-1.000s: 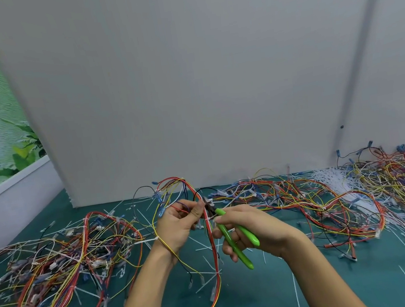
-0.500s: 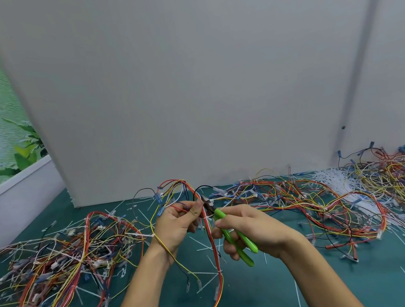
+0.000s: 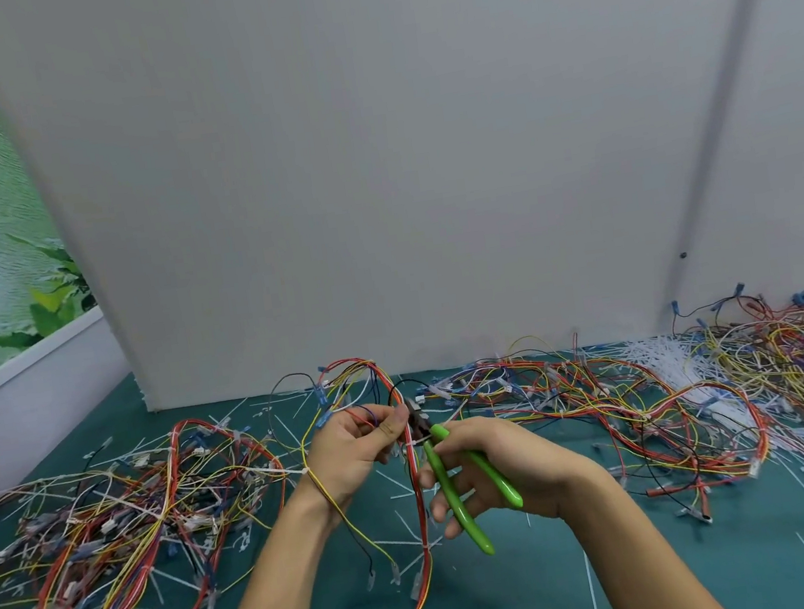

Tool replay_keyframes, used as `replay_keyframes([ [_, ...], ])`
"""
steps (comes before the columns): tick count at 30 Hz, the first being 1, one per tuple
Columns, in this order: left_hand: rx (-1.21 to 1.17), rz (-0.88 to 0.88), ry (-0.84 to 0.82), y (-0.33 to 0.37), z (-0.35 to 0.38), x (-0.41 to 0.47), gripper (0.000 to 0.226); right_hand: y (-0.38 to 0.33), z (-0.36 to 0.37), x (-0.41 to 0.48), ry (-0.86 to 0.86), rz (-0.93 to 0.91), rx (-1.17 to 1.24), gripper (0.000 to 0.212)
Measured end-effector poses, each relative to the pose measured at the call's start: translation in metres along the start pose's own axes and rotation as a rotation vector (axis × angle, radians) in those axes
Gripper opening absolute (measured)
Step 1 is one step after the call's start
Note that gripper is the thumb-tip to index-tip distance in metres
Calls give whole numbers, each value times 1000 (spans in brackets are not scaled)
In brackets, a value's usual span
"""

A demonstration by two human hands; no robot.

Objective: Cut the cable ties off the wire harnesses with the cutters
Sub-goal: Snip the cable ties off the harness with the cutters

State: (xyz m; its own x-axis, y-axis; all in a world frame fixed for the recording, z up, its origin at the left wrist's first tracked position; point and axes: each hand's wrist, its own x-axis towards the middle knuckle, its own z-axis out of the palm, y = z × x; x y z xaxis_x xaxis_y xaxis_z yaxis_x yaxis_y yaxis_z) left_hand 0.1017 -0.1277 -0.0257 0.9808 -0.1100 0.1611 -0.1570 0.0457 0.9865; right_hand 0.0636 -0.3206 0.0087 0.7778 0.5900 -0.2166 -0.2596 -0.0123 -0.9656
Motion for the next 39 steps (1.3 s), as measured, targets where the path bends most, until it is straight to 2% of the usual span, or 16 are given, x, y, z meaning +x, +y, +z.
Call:
replay_keyframes([
  [6, 16, 3, 7, 1, -2, -1, 38, 2, 2, 2, 53, 1, -63, 11],
  [12, 12, -3, -1, 2, -2, -1, 28, 3, 8, 3, 175, -75, -355, 9],
  [18, 9, 1, 0, 1, -1, 0, 30, 4, 11, 4, 223, -104, -395, 7],
  [24, -4, -17, 81, -4, 0, 4, 33, 4, 18, 7, 301, -101, -444, 6],
  [29, -17, -39, 100, -7, 0, 5, 39, 2, 21, 5, 270, -41, -475, 7],
  [34, -21, -34, 102, -9, -2, 7, 14, -1, 24, 3, 247, -24, -476, 4],
  [39, -13, -16, 110, -8, -2, 7, 12, 0, 24, 4, 270, -31, -542, 3],
])
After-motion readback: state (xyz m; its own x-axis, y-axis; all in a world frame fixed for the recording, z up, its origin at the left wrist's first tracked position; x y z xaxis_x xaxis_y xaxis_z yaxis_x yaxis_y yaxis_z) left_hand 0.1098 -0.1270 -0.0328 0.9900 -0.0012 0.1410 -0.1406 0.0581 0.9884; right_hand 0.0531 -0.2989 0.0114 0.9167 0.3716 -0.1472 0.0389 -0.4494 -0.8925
